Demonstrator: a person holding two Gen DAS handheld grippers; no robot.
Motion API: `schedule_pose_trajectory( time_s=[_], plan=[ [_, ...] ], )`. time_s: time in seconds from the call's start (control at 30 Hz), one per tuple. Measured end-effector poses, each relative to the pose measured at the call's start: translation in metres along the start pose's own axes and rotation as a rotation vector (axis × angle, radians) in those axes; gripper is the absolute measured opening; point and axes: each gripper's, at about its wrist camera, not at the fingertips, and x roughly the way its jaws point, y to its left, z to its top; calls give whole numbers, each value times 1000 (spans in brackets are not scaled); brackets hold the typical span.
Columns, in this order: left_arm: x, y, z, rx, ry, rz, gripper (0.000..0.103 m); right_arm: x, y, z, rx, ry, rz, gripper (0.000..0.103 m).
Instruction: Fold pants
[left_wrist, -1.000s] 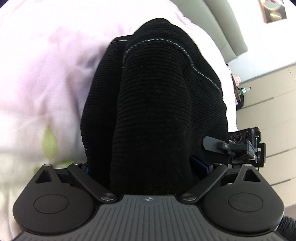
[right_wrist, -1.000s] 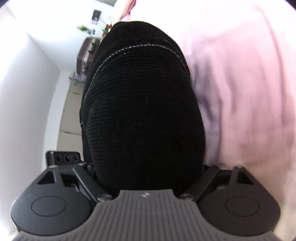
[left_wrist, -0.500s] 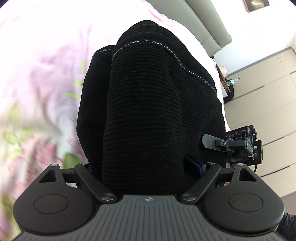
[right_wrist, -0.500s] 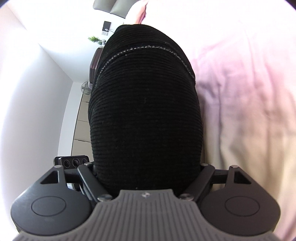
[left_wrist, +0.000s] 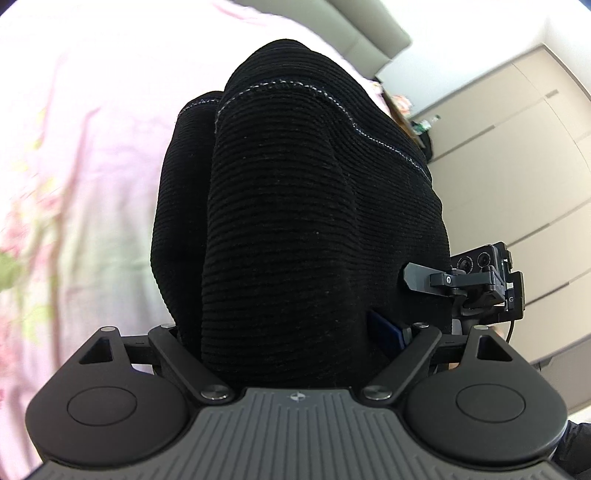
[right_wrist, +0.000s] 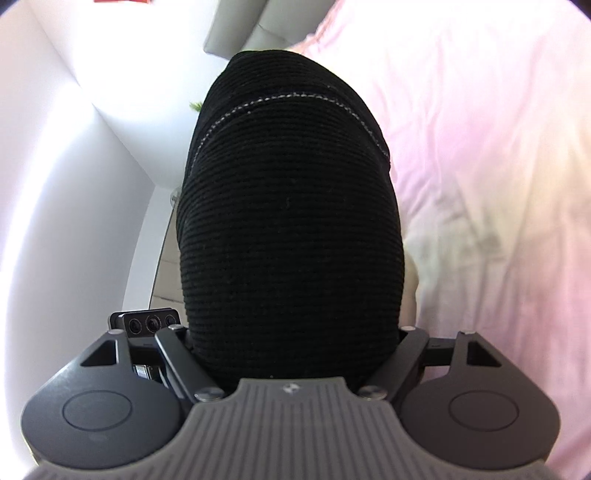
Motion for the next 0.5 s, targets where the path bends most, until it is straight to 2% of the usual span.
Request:
schedule_pose_trajectory(
  time_s=[0.27, 0.5],
  plan=[
    [23, -82, 29, 125, -15, -64, 100, -105, 38, -3, -87, -114, -12, 75],
    [78, -138, 62, 199, 7, -136, 100, -196, 48, 9, -134, -217, -54, 75]
  ],
)
